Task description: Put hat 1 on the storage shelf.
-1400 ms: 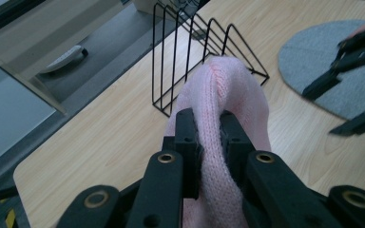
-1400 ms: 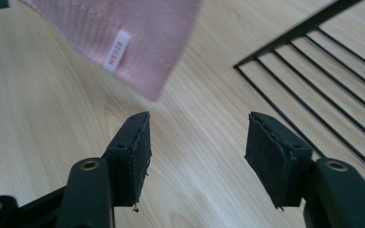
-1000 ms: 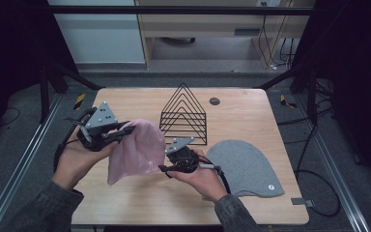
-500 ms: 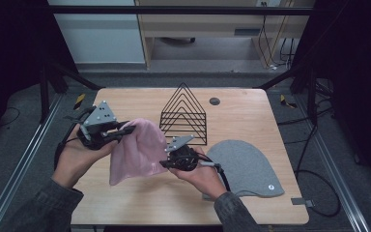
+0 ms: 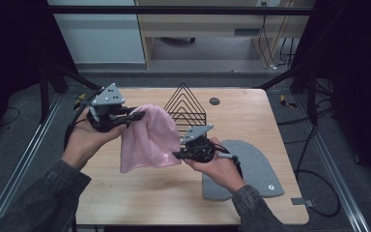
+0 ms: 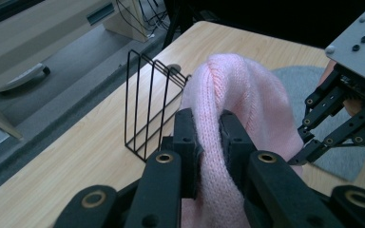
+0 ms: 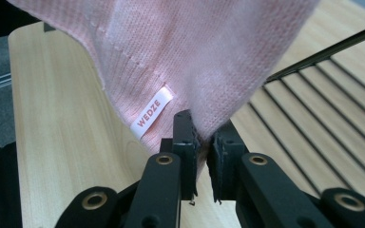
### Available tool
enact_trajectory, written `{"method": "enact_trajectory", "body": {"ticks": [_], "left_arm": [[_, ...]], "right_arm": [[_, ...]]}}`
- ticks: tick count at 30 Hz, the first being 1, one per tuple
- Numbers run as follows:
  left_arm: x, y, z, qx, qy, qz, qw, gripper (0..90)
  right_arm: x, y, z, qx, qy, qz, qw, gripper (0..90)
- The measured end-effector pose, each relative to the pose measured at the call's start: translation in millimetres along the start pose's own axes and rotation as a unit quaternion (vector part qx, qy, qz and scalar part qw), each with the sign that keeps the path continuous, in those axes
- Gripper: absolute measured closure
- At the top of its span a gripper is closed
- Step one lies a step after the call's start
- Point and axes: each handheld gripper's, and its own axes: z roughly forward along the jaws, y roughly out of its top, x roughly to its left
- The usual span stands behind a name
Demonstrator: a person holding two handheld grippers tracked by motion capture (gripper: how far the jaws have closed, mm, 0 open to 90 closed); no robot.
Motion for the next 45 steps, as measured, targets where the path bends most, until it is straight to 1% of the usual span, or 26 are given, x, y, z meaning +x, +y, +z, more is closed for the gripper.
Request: {"method": "enact_trajectory", "body": {"ticks": [4,7,9,10,11,12,13,14,16,17,18,21,25,29,32,35,39,40,43,45], "left_arm": [[8.8,17.6,5.3,-0.005,-0.004,0.001,1.0000,79.4],[13.4,29.2,8.0,-0.013,-0.009,-0.003,0.9999,79.4],[16.2,38.2,10.2,-0.014,-0.010,0.000,0.9999,79.3],[16.2,38.2,10.2,-0.014,-0.010,0.000,0.9999,79.3],[21.2,49.4,12.9,-0.017,-0.010,-0.001,0.9998,79.2],[23.4,53.5,13.9,-0.017,-0.011,-0.002,0.9998,79.2],[23.4,53.5,13.9,-0.017,-0.011,-0.002,0.9998,79.2],[30.1,65.8,16.7,-0.019,-0.014,-0.006,0.9997,79.2],[35.8,76.3,19.7,-0.017,-0.013,-0.007,0.9997,79.0],[35.8,76.3,19.7,-0.017,-0.013,-0.007,0.9997,79.0],[40.3,85.0,23.8,-0.012,-0.009,-0.004,0.9999,78.9],[49.5,99.5,29.6,-0.015,-0.007,-0.006,0.9998,78.9],[59.9,113.1,35.8,-0.021,-0.002,-0.008,0.9997,78.8],[69.3,119.4,49.1,-0.020,0.002,-0.015,0.9997,78.8],[72.9,121.9,56.7,-0.026,0.003,-0.018,0.9995,78.7],[76.1,122.3,64.0,-0.026,0.003,-0.023,0.9994,78.5],[81.5,120.0,73.7,-0.020,0.002,-0.030,0.9993,78.4],[82.4,119.6,74.9,-0.020,0.002,-0.032,0.9993,78.4],[83.4,118.7,76.0,-0.020,0.000,-0.032,0.9993,78.4],[83.0,118.5,75.9,-0.019,0.000,-0.030,0.9994,78.4]], "right_arm": [[-12.4,7.6,-13.6,-0.004,-0.005,0.003,1.0000,82.8],[-21.4,16.4,-23.0,-0.007,-0.010,0.007,0.9999,82.8],[-24.4,22.2,-28.2,-0.008,-0.012,0.002,0.9999,82.9],[-26.1,25.9,-31.1,-0.011,-0.013,0.002,0.9999,82.9],[-28.8,30.7,-34.9,-0.012,-0.015,-0.001,0.9998,82.9],[-31.4,34.9,-37.9,-0.015,-0.017,-0.003,0.9997,82.9],[-31.4,34.9,-37.9,-0.015,-0.017,-0.003,0.9997,82.9],[-38.3,43.2,-44.9,-0.022,-0.021,0.000,0.9995,83.0],[-46.5,50.9,-52.4,-0.033,-0.023,0.005,0.9992,83.0],[-50.4,54.4,-55.8,-0.038,-0.023,0.008,0.9990,83.0],[-54.2,57.6,-58.7,-0.040,-0.024,0.008,0.9989,83.0],[-64.8,64.8,-64.7,-0.045,-0.030,0.011,0.9985,83.1],[-80.7,71.7,-73.7,-0.057,-0.041,0.025,0.9972,83.1],[-96.8,73.7,-75.7,-0.059,-0.056,0.039,0.9960,83.1],[-107.8,73.2,-75.6,-0.064,-0.067,0.050,0.9945,83.1],[-115.8,71.4,-73.6,-0.064,-0.078,0.059,0.9932,83.1],[-125.0,68.0,-69.1,-0.058,-0.088,0.067,0.9921,83.0],[-126.8,67.6,-68.4,-0.061,-0.089,0.070,0.9917,83.0],[-129.7,67.4,-68.2,-0.064,-0.089,0.079,0.9908,83.0],[-130.1,67.3,-67.3,-0.065,-0.090,0.075,0.9910,83.0]]}}
